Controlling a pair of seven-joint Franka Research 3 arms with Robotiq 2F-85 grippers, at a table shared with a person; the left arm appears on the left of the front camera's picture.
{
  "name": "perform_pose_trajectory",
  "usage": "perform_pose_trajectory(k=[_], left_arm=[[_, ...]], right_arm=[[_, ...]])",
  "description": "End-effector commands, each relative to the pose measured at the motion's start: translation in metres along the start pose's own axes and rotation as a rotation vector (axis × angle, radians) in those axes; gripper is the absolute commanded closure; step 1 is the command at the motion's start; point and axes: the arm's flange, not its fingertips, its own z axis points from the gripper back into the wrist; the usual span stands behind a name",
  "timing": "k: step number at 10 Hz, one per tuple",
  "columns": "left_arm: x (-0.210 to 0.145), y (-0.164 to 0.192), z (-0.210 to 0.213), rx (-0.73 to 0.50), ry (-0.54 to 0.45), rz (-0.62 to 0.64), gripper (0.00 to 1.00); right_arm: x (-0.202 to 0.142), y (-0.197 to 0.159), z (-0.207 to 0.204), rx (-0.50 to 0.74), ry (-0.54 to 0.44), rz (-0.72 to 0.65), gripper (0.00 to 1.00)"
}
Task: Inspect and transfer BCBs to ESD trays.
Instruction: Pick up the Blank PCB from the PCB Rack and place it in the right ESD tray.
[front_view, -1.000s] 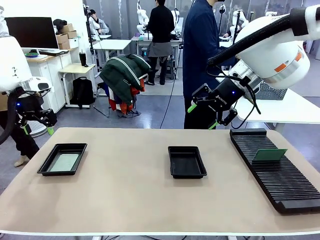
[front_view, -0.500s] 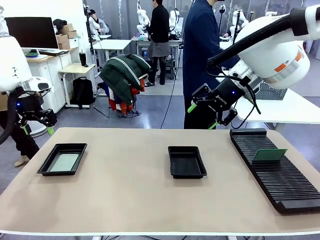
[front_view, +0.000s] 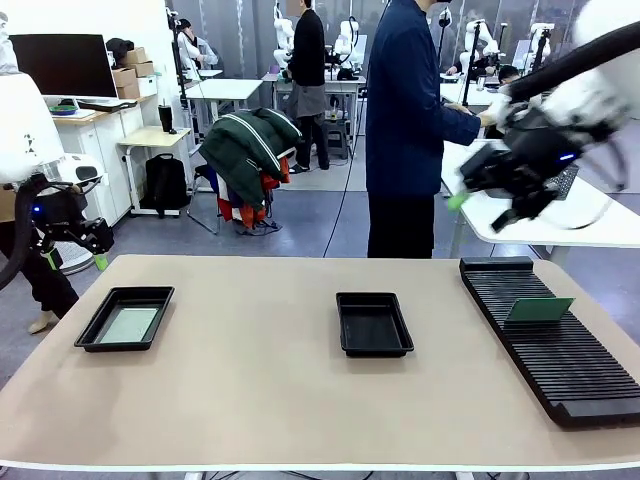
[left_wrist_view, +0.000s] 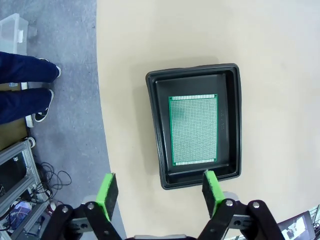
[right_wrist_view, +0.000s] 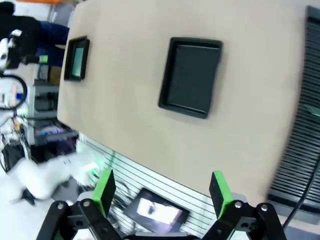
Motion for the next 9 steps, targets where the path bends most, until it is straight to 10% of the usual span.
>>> perform_pose_trajectory(k=[1, 9], left_arm=[[-0.001, 0.0, -0.002, -0.005, -0.006, 0.002, 0.1], [-0.001, 0.0, -0.002, -0.005, -0.006, 0.002, 0.1]], right_arm=[[-0.011, -0.03, 0.062, -0.075, -0.016, 0.217, 0.0], [-0.044, -0.088, 0.187, -0.344, 0.085, 1.261, 0.0]])
